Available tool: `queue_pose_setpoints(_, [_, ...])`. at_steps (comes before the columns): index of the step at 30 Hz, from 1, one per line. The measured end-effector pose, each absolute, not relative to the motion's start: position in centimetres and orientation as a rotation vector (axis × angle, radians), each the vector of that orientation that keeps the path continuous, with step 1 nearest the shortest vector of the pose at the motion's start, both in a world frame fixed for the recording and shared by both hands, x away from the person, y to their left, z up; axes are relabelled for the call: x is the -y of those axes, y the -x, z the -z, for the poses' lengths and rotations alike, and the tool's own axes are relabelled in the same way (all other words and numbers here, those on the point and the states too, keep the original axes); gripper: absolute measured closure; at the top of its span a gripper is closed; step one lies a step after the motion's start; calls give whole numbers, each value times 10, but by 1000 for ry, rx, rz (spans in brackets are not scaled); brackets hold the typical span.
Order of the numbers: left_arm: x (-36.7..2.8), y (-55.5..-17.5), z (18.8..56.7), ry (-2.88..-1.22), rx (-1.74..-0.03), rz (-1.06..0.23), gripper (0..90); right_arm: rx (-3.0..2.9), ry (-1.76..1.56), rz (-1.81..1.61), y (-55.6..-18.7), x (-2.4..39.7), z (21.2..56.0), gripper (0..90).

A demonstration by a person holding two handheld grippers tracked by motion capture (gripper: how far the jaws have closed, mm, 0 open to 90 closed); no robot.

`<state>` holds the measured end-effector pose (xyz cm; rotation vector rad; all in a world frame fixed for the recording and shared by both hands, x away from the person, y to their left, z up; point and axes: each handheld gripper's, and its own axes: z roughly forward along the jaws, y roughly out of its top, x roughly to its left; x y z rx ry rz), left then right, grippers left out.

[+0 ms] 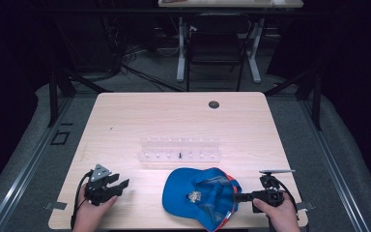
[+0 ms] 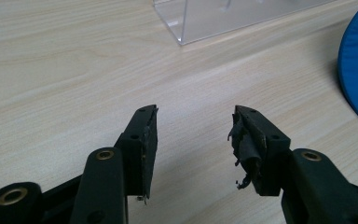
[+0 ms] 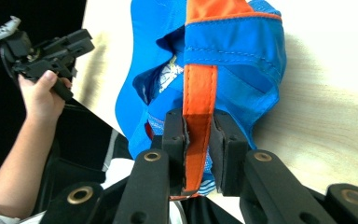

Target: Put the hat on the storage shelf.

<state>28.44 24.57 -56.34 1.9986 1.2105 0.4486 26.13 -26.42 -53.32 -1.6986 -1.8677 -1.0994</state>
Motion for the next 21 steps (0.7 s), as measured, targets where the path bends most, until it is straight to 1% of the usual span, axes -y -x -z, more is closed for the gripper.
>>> queue_pose_setpoints(5, [-245, -285, 564, -2001, -1209, -445, 509, 1916, 1720, 1051, -268, 260, 517, 772])
queue_pose_setpoints(14, [-245, -285, 564, -2005, -1209, -446, 509, 2050, 1716, 966, -282, 253, 476, 774])
queue_pose_setpoints(21, [-244, -285, 565, -2003, -1210, -445, 509, 2165, 1724, 849, -294, 243, 456, 775])
